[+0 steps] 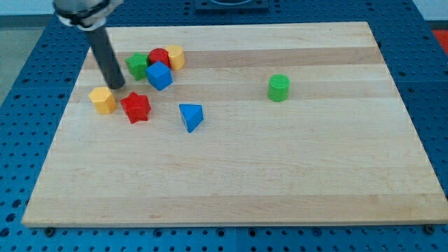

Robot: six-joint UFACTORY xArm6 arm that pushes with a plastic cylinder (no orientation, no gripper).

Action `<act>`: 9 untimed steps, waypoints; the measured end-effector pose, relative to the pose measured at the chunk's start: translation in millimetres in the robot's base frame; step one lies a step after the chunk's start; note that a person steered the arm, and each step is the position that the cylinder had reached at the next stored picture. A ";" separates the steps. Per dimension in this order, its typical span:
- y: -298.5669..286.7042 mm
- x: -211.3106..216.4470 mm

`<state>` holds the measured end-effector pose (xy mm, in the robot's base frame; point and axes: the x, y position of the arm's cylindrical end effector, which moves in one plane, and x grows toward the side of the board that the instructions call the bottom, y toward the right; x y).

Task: Push the green star to the top left of the green circle

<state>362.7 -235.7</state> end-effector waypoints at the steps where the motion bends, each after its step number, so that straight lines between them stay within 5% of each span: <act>1: -11.2 -20.3; 5: 89.5 -48.9; 7: 72.2 -71.0; 9: 115.4 -65.3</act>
<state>297.4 -120.3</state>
